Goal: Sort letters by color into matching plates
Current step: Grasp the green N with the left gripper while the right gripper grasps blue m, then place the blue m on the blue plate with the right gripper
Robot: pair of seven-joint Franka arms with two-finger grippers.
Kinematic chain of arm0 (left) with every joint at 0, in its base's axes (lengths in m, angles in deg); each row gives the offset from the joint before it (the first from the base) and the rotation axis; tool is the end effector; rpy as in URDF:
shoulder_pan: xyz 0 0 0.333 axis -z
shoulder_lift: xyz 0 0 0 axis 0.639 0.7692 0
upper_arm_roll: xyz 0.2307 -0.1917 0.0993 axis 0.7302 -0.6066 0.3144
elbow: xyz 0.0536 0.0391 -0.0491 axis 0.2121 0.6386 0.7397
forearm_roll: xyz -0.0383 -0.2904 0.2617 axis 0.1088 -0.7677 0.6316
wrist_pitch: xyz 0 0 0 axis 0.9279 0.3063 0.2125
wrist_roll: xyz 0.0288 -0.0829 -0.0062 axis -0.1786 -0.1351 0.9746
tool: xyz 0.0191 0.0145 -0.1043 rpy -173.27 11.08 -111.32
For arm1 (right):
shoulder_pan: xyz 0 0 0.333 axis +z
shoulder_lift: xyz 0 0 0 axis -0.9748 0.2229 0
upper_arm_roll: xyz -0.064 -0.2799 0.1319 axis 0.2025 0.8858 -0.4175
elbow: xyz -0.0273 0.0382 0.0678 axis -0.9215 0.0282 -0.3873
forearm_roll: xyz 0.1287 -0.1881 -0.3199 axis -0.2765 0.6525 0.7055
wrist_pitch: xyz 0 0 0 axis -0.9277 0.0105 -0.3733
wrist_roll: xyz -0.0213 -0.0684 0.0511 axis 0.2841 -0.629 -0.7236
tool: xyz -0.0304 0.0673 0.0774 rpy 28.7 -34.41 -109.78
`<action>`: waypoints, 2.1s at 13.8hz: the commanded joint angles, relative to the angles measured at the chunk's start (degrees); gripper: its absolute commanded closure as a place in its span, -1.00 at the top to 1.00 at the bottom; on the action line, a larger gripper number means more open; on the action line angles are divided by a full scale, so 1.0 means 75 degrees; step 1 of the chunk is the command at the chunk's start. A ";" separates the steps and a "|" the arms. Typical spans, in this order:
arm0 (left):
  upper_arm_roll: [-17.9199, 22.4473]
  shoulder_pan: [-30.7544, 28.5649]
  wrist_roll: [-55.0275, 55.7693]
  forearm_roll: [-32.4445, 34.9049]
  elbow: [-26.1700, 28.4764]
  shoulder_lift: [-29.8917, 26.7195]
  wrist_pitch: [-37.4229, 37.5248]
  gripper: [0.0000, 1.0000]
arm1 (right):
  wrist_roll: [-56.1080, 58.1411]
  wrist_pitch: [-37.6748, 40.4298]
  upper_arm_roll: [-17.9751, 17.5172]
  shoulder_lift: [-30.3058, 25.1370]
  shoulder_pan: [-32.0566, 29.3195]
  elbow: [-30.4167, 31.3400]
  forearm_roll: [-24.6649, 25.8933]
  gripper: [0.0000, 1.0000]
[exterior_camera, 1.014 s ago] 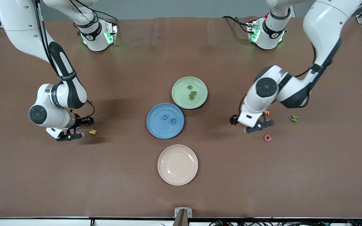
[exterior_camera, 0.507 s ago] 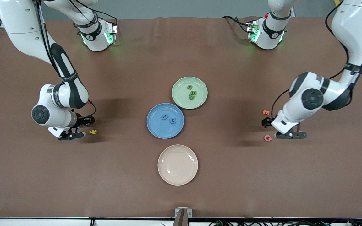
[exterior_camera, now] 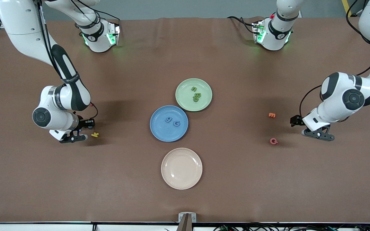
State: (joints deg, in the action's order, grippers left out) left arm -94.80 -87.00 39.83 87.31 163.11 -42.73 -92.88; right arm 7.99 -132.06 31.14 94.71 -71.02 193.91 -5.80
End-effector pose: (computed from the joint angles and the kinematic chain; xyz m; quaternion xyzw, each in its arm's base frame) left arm 0.5705 0.0411 0.2308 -0.9885 0.1514 0.0029 0.0015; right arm 0.5708 0.0024 0.1713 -0.9920 -0.0647 0.1076 0.0087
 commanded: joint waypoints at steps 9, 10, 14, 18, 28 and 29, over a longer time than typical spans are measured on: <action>-0.0021 -0.0716 -0.0554 0.1456 0.0556 0.0570 -0.0885 0.67 | -0.0163 0.0940 -0.0109 -0.0449 0.0158 -0.0278 0.0056 -0.68; -0.0021 -0.0716 -0.0542 0.1456 0.0581 0.0558 -0.0873 0.66 | -0.0524 0.1326 -0.0097 -0.0519 0.0322 -0.0489 0.0056 -0.68; -0.0021 -0.0786 -0.0553 0.1456 0.0768 0.0535 -0.0873 0.62 | -0.2408 0.2289 -0.0144 -0.0590 0.1199 -0.1250 0.0033 -0.68; -0.0021 -0.0833 -0.0589 0.1456 0.0826 0.0499 -0.0803 0.50 | -0.5125 0.2244 -0.0156 -0.0276 0.2815 -0.1964 -0.0213 -0.68; -0.0021 -0.0974 -0.0647 0.1456 0.0979 0.0370 -0.0616 0.09 | -0.7301 0.1248 -0.0144 0.1671 0.4261 -0.3807 -0.0870 -0.67; -0.0021 -0.0985 -0.0659 0.1456 0.1002 0.0370 -0.0604 -0.02 | -0.7243 0.1236 -0.0144 0.1683 0.4226 -0.3807 -0.0846 -0.67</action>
State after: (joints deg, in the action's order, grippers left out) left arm -94.53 -93.55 35.28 97.36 168.58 -38.23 -97.99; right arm -46.40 -123.29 29.73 106.58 -38.93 167.16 -11.58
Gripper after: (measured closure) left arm 0.445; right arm 0.586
